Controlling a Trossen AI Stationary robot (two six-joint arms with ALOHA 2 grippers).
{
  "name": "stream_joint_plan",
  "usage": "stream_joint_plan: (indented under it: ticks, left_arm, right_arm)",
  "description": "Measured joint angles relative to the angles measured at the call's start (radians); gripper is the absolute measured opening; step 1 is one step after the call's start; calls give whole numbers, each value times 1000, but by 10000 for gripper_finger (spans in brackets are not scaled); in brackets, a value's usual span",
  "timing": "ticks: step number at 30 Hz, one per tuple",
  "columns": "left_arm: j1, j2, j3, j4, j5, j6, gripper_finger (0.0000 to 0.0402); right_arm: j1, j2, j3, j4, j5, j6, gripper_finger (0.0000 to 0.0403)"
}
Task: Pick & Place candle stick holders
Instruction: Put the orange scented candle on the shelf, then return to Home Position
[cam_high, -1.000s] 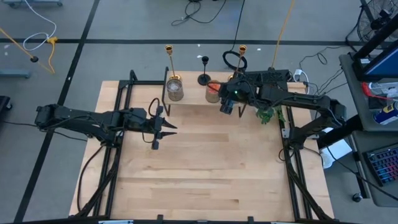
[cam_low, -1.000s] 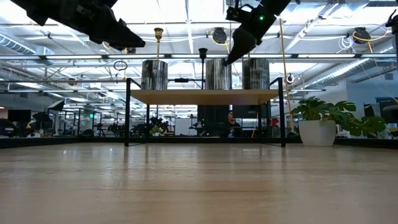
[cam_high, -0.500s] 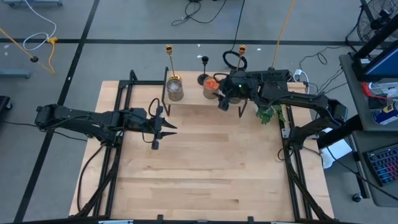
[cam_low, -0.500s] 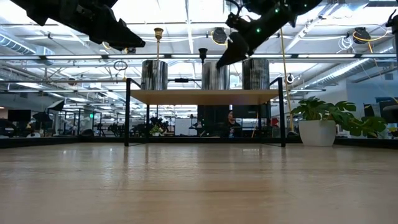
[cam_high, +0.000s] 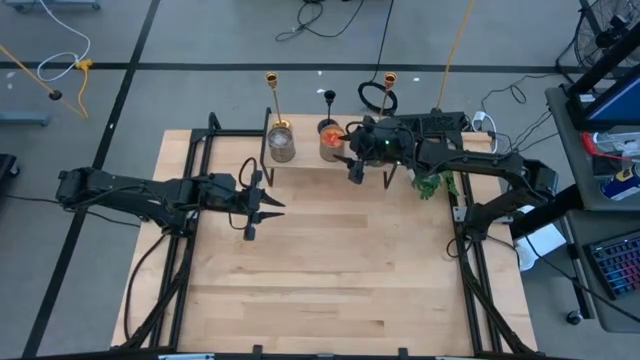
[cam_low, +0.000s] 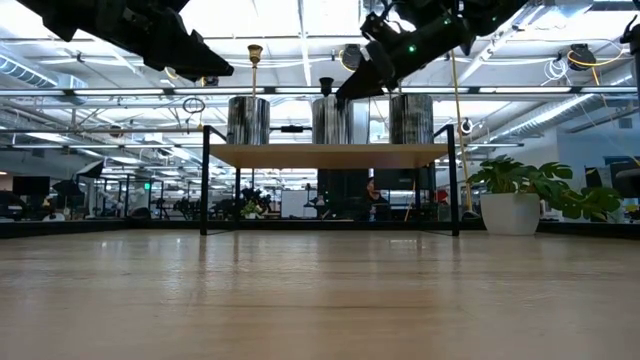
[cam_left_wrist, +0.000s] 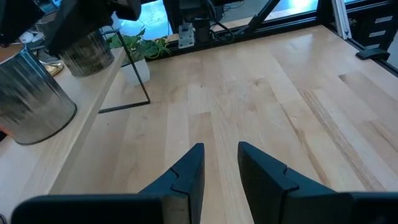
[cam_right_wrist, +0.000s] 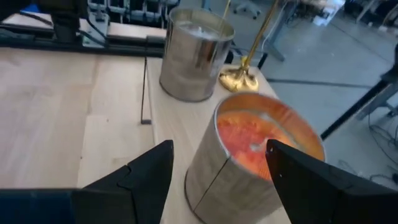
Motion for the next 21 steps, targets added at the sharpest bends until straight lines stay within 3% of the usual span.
stream_joint_plan:
  ticks: [10,21]
  left_arm:
    - [0,-37,0,0,-23,-21,104]
    - [0,-345,0,-108,-183,-91,104]
  right_arm:
    - [91,-119,0,20,1,12,254]
    - [300,-351,1,-306,1,23,254]
